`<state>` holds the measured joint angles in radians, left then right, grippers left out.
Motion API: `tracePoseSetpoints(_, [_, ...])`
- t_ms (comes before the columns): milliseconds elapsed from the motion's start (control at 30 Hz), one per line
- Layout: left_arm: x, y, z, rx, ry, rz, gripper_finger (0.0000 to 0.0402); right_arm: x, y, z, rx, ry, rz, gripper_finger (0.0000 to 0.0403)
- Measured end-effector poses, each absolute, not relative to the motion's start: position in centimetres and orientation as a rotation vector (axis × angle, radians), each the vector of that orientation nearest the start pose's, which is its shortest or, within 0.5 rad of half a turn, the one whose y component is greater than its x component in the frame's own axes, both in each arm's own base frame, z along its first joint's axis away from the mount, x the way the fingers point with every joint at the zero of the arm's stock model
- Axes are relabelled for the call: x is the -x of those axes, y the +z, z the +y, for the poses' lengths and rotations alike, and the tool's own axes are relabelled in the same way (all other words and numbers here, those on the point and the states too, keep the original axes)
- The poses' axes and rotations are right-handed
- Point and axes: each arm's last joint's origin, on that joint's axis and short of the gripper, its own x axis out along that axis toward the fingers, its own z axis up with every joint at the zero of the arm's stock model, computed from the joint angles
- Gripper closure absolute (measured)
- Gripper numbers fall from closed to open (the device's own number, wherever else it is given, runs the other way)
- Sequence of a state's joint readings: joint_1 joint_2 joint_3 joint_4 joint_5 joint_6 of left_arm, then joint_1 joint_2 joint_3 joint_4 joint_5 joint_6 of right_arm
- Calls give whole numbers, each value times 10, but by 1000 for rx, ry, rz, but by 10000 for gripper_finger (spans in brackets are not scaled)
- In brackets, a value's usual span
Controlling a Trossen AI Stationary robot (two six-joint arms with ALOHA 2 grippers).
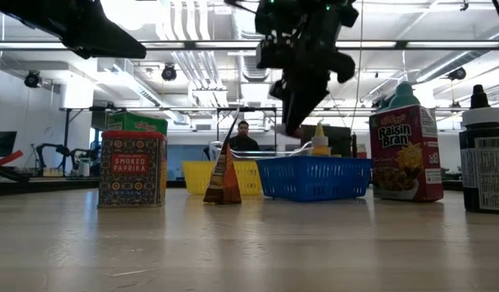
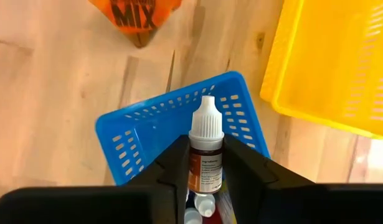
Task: Pick & Place Kitchen Items
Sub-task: Remove the orange food coloring bottle from the blue bin
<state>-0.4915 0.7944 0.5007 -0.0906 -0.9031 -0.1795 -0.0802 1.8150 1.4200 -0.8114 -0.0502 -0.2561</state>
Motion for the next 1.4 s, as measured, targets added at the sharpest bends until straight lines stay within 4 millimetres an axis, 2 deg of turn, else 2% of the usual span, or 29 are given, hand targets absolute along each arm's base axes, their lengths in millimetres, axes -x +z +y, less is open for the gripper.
tracePoseSetpoints(133, [-157, 246, -58, -73, 431, 259, 266, -362, 242, -24, 144, 125, 1167, 318])
tracePoseSetpoints(367, [-157, 246, -58, -73, 431, 259, 266, -355, 262, -12, 156, 140, 1099, 333])
tracePoseSetpoints(567, [-157, 246, -58, -73, 430, 259, 266, -352, 272, -1, 129, 137, 1056, 317])
tracePoseSetpoints(700, [-157, 246, -58, -73, 431, 259, 266, -352, 275, 11, 133, 157, 1030, 321])
tracePoseSetpoints(867, [-157, 246, -58, -73, 430, 259, 266, -351, 282, 31, 131, 188, 981, 333])
tracePoseSetpoints(1100, [-157, 246, -58, -73, 430, 259, 266, -346, 291, 65, 104, 239, 923, 317])
tracePoseSetpoints(1400, [-157, 246, -58, -73, 430, 259, 266, -334, 289, 111, 134, 229, 912, 332])
